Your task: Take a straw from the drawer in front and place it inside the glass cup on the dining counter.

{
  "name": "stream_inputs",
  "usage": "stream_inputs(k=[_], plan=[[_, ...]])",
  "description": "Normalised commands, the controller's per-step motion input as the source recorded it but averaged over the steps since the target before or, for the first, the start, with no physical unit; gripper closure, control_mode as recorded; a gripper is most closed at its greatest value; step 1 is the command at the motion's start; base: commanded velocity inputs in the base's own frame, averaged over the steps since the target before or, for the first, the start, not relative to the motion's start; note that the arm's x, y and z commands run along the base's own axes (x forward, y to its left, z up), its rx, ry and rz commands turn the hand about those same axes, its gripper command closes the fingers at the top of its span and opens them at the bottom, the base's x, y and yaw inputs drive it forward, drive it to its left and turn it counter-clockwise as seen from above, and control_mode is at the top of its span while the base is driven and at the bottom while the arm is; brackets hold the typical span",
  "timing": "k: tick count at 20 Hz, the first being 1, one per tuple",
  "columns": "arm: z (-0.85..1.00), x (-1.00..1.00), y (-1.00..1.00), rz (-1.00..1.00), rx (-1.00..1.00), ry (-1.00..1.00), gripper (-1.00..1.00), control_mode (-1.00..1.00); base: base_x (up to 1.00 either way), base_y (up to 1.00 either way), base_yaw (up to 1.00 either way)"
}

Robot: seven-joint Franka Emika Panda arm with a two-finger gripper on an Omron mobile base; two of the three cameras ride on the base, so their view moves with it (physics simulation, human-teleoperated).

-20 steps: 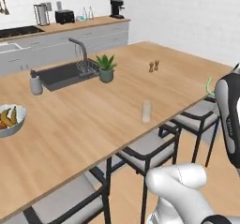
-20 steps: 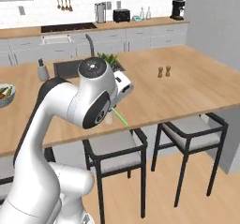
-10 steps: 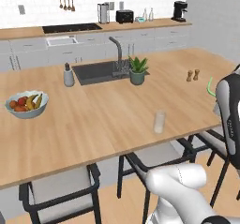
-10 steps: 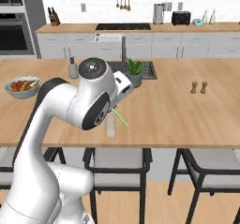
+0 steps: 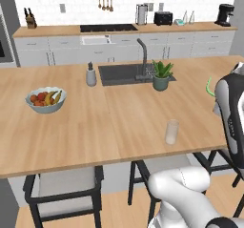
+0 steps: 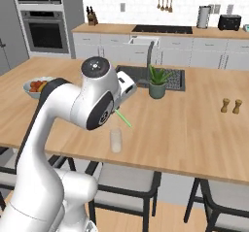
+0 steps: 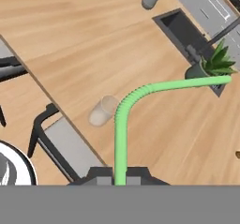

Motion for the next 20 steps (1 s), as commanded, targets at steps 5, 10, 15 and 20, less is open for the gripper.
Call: stream_inputs(k=[5,10,15,20], plan=[[0.00,0.37,0.00,0.00,0.15,-0.06,1.00,-1.00,0.18,-0.02,0.01],[-0.04,0.50,0.03,0.06,0.35,-0.16,1.00,-1.00,0.00,0.00,0.00],[-0.04,0.32,0.18,0.07,0.28,-0.04,1.00,-1.00,0.00,0.00,0.00],[-0.14,0.10,0.32,0.13,0.21,-0.02,1.00,-1.00,0.00,0.00,0.00]])
